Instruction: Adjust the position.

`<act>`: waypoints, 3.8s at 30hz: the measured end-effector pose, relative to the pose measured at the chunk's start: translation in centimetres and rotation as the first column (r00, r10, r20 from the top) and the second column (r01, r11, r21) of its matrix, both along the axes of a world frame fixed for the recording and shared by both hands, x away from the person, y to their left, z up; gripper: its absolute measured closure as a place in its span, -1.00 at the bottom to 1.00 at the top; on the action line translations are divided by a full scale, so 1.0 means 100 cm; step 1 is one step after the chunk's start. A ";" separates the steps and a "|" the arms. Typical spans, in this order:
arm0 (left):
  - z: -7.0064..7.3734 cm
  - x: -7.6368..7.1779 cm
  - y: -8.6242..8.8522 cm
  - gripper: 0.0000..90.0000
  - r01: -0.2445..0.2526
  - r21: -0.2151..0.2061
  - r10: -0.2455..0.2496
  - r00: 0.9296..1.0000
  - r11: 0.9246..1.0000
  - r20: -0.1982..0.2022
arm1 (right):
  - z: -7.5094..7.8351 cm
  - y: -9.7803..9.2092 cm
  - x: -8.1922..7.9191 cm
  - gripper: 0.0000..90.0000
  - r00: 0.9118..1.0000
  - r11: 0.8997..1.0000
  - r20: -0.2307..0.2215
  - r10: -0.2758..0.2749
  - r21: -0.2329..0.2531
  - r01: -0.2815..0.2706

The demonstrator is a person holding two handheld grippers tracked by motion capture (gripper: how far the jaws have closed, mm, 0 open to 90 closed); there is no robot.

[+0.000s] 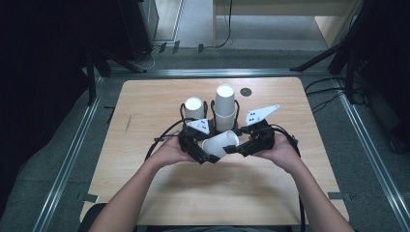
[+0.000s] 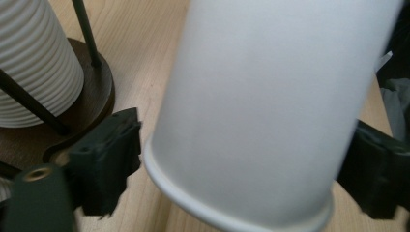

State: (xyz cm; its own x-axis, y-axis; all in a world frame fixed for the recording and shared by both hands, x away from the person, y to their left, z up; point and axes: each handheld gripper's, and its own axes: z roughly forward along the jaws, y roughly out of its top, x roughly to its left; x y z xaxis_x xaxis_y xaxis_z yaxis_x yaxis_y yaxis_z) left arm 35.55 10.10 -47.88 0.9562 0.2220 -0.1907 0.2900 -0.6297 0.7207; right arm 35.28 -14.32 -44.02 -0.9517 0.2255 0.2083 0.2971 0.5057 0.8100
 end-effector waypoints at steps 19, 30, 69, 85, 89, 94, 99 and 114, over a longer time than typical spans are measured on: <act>0.013 0.001 0.013 -0.42 -0.009 0.037 0.010 1.000 0.999 -0.022 | -0.004 -0.003 0.001 -0.45 1.000 0.999 0.000 -0.020 -0.042 0.020; 0.025 0.005 0.019 -0.42 -0.016 0.113 0.015 1.000 0.993 0.008 | -0.017 -0.001 0.000 -0.44 1.000 0.989 0.001 -0.004 -0.150 0.004; 0.013 0.009 -0.008 -0.43 0.041 0.441 -0.049 0.999 0.897 0.007 | -0.033 0.011 -0.001 -0.44 0.999 0.965 0.047 0.026 -0.263 -0.013; 0.008 0.001 -0.027 -0.43 0.101 0.468 -0.114 0.993 0.878 -0.001 | -0.038 0.026 -0.004 -0.44 0.997 0.961 0.039 0.071 -0.270 -0.058; 0.008 0.000 -0.029 -0.44 0.116 0.467 -0.131 0.991 0.877 -0.001 | -0.039 0.029 -0.005 -0.43 0.996 0.960 0.040 0.086 -0.270 -0.072; 0.008 0.000 -0.028 -0.46 0.119 0.458 -0.134 0.991 0.881 -0.001 | -0.037 0.030 -0.007 -0.26 0.992 0.959 0.043 0.115 -0.265 -0.100; 0.007 -0.002 -0.028 -0.52 0.114 0.445 -0.133 0.991 0.888 0.012 | -0.037 0.030 -0.006 -0.26 0.991 0.957 0.041 0.124 -0.270 -0.109; 0.009 -0.001 -0.010 -0.79 0.064 0.272 -0.073 0.997 0.960 0.022 | -0.029 0.019 -0.004 -0.26 0.993 0.966 0.049 0.104 -0.242 -0.089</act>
